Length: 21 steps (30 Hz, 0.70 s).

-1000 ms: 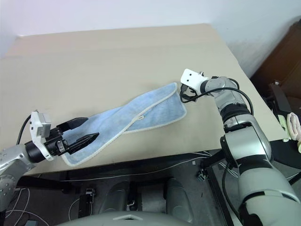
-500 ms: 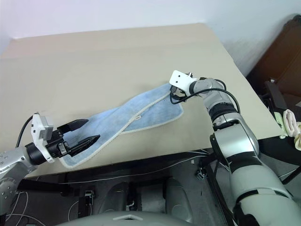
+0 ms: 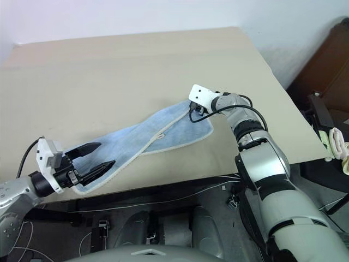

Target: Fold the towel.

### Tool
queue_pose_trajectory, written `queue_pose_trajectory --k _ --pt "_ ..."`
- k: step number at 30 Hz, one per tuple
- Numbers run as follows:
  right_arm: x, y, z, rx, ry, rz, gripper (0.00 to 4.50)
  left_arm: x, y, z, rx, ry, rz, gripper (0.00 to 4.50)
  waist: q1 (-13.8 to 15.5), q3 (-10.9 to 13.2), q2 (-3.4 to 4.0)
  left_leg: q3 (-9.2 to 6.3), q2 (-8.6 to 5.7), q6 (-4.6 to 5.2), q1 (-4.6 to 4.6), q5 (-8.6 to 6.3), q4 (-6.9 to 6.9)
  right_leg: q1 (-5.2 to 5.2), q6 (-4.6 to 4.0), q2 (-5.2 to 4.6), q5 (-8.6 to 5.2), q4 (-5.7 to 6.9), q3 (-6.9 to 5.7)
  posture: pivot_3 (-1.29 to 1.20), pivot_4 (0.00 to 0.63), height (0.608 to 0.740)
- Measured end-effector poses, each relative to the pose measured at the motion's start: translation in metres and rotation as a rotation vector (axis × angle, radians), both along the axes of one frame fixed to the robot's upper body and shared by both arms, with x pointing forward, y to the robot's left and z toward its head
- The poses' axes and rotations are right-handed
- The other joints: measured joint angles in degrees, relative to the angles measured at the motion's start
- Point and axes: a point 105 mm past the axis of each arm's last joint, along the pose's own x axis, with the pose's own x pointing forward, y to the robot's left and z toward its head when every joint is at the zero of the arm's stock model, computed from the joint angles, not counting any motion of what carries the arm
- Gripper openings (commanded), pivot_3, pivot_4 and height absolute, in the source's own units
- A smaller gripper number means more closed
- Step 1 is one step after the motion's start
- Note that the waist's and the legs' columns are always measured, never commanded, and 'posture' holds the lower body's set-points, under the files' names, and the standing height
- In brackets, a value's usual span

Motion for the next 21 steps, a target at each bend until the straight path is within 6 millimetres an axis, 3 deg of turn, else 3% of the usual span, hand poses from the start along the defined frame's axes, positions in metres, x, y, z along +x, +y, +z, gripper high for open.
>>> queue_pose_trajectory --k 2,7,11,17,21 --pt "0.000 0.000 -0.001 0.000 0.004 0.004 0.06 0.000 -0.001 0.002 -0.004 -0.018 0.003 4.50 0.00 0.00 0.00 0.00 0.00 0.00 0.00 0.00 -0.01 0.00 0.00 0.00 0.00 0.00 0.00 0.00 0.150 0.740" --pt "-0.002 -0.002 0.002 0.017 0.011 0.016 0.02 -0.001 0.000 0.002 -0.006 -0.024 0.004 4.50 0.00 0.00 0.00 0.01 0.00 0.00 0.00 0.00 -0.01 -0.01 0.00 0.00 0.00 0.00 0.00 0.00 0.150 0.740" --pt "-0.003 -0.005 0.018 0.198 0.100 0.004 0.02 0.000 0.003 0.001 0.000 -0.030 0.010 4.50 0.06 0.02 0.03 0.01 0.01 0.00 0.00 0.00 -0.01 0.00 0.01 0.00 0.00 0.00 0.00 0.00 0.150 0.740" --pt "-0.003 -0.006 0.091 0.407 0.107 0.048 0.02 0.002 0.004 0.000 0.016 -0.031 0.013 4.50 0.11 0.04 0.07 -0.09 0.04 0.00 -0.01 0.00 -0.08 -0.07 0.00 -0.01 0.00 -0.01 0.02 0.00 0.150 0.740" --pt "-0.016 0.009 0.134 0.576 0.183 0.096 0.02 0.003 0.001 -0.004 0.034 -0.030 -0.010 4.50 0.14 0.05 0.09 -0.12 0.08 0.00 -0.11 -0.01 -0.12 -0.22 0.00 -0.02 0.00 0.01 0.03 0.00 0.150 0.740"
